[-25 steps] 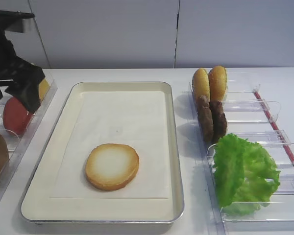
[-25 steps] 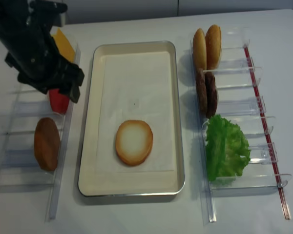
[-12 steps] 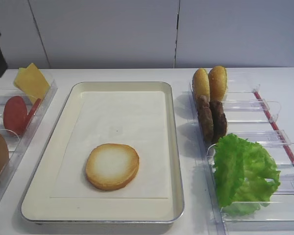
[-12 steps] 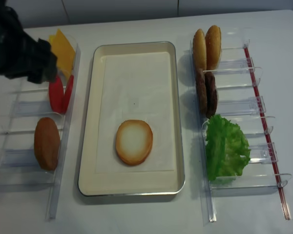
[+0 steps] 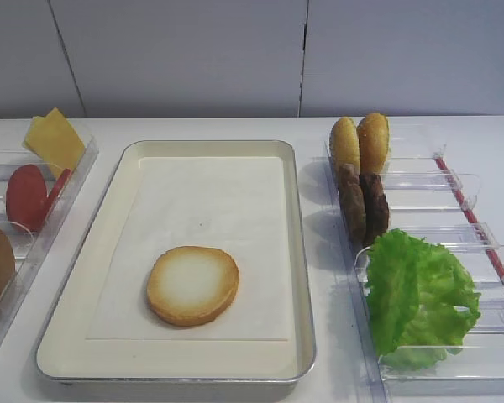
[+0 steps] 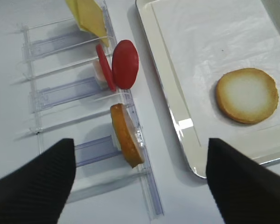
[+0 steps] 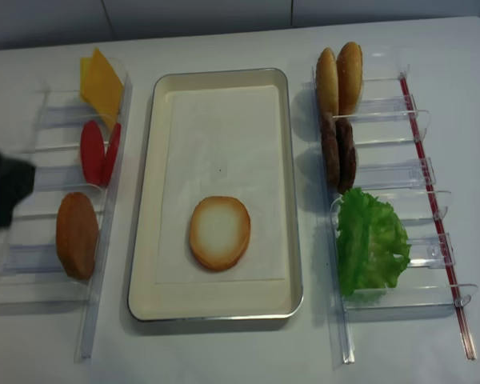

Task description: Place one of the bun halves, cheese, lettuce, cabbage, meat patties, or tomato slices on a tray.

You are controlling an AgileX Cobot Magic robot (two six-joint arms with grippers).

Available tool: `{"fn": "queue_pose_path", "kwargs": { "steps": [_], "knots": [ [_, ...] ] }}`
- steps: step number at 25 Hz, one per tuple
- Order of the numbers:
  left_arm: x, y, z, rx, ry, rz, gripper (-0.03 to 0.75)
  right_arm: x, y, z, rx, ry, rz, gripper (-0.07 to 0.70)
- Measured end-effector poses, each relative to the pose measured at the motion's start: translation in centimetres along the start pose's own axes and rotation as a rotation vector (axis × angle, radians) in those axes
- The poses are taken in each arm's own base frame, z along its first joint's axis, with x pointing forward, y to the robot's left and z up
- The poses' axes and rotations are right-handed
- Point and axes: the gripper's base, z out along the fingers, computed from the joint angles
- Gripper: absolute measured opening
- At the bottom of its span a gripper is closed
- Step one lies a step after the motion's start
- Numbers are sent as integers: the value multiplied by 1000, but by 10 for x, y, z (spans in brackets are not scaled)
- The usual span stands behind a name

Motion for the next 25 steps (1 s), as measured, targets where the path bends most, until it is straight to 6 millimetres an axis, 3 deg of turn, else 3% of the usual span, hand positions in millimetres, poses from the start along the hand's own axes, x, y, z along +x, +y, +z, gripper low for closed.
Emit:
{"fn": "queue_pose_path", "kwargs": {
  "steps": [12,25],
  "knots": [
    [97,-5,-7,-5,-133,-30,559,0,0,0,0,0,0,479],
    [168,-10,10,-12,-276,-28,545,0,0,0,0,0,2,479]
  ]
}}
